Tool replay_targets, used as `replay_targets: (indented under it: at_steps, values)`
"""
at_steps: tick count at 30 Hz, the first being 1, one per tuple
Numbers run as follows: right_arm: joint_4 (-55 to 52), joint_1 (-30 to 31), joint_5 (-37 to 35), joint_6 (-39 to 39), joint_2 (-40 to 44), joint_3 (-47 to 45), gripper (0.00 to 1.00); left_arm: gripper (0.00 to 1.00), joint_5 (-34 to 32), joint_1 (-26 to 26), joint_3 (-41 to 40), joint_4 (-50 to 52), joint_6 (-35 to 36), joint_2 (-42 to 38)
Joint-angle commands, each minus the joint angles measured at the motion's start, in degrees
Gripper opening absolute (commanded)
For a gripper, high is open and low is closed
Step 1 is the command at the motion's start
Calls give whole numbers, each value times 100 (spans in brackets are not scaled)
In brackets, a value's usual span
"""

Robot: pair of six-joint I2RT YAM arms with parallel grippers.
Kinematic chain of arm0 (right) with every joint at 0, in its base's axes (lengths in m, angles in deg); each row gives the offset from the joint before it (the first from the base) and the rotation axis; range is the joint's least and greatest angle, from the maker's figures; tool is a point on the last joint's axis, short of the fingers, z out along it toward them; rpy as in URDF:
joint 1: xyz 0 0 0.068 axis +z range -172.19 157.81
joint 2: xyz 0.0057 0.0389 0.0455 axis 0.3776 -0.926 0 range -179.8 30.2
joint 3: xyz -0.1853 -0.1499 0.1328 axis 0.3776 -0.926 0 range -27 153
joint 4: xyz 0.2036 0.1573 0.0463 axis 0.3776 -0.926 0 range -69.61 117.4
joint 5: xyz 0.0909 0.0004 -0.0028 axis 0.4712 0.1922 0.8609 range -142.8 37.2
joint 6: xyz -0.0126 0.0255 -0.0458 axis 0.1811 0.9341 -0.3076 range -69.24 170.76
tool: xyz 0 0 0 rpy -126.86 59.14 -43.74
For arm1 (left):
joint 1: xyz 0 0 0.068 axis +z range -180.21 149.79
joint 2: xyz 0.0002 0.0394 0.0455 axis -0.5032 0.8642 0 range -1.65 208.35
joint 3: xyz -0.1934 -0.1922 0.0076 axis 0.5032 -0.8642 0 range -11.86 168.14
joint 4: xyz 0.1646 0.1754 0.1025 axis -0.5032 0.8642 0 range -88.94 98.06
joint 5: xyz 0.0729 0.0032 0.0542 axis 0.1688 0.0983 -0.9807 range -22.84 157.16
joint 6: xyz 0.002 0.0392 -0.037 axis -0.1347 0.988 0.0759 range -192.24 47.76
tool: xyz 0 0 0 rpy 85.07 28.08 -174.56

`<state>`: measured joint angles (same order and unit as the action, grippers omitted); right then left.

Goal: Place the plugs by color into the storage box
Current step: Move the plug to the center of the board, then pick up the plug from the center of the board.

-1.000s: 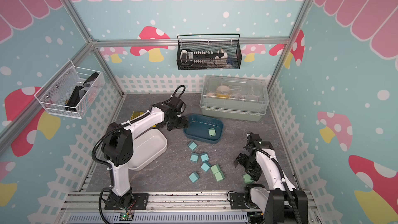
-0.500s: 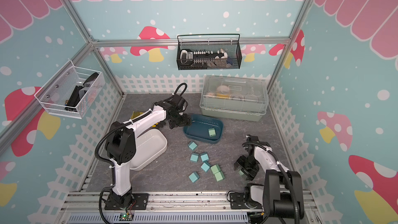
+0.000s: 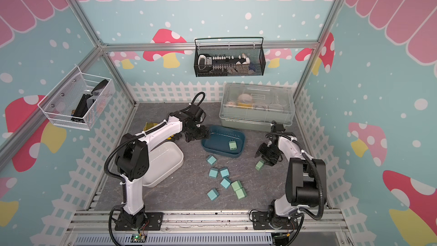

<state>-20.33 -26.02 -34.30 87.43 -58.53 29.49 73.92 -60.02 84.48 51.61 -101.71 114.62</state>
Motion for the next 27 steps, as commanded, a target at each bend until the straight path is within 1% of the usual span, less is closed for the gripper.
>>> replay_targets:
  at_steps: [1,4,8,12,17,27]
  values:
    - [-293,97,-100,-259,-175,148,61,90,-105,-17,-36,-36,-154,-149]
    - [-351,128,-192,-188,-235,156,60,90,-138,-30,-13,-44,-164,-160]
    - [-600,263,-487,-31,-340,150,52,90,-225,-32,-27,-45,-172,-192]
    - [-598,348,-567,142,-347,23,47,90,-243,11,-129,-83,-363,-260]
    - [-546,386,-618,127,-484,-24,35,90,-271,12,-209,-114,-392,-320]
    - [-580,384,-581,-116,-729,1,14,90,-323,10,-289,-141,-423,-377]
